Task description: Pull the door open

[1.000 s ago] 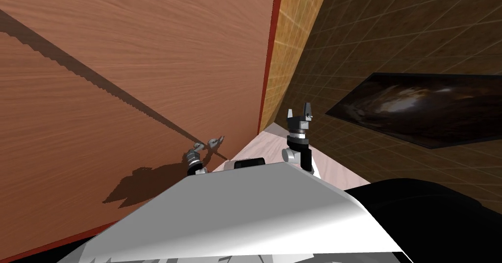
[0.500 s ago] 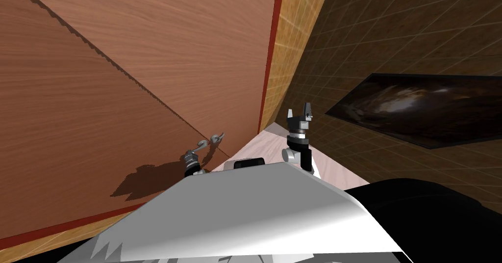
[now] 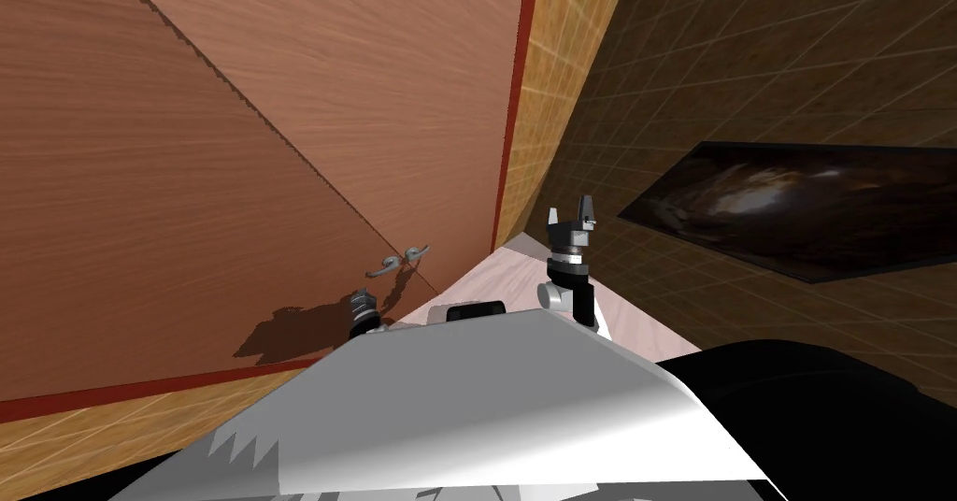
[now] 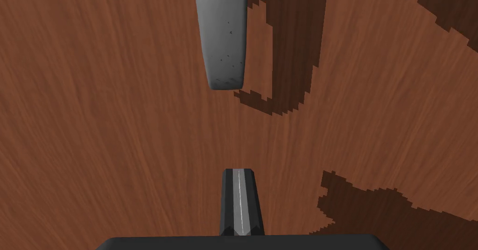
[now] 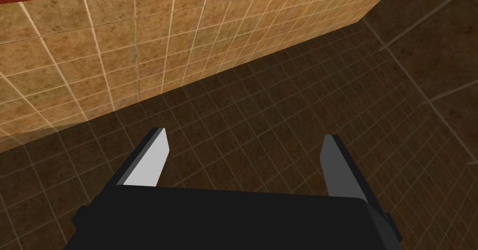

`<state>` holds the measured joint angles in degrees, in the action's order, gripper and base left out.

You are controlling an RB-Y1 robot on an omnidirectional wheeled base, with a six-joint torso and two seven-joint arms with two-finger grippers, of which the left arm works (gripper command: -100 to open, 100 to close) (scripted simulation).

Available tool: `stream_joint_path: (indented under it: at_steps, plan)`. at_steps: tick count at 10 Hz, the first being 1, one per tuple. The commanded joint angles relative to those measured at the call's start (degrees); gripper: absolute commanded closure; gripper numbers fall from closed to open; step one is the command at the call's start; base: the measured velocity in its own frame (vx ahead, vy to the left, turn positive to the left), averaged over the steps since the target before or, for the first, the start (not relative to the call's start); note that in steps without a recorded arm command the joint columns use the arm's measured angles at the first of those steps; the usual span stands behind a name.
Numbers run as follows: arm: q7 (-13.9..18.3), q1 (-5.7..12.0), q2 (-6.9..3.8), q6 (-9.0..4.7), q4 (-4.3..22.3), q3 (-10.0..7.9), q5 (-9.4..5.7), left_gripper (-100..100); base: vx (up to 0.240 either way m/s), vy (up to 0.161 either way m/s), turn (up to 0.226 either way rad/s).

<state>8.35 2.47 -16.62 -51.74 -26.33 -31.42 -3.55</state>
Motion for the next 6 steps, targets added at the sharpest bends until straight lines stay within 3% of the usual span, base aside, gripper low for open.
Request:
stream_joint_path:
  at_steps: [1, 6]
  plan:
    - [0.70, 0.69, 0.10, 0.41, -0.10, 1.04, 0.52, -100, -0.154, -0.110, -0.055]
    - [2.33, 2.27, 0.53, 1.12, -0.32, 3.58, 1.78, -100, -0.148, -0.124, -0.054]
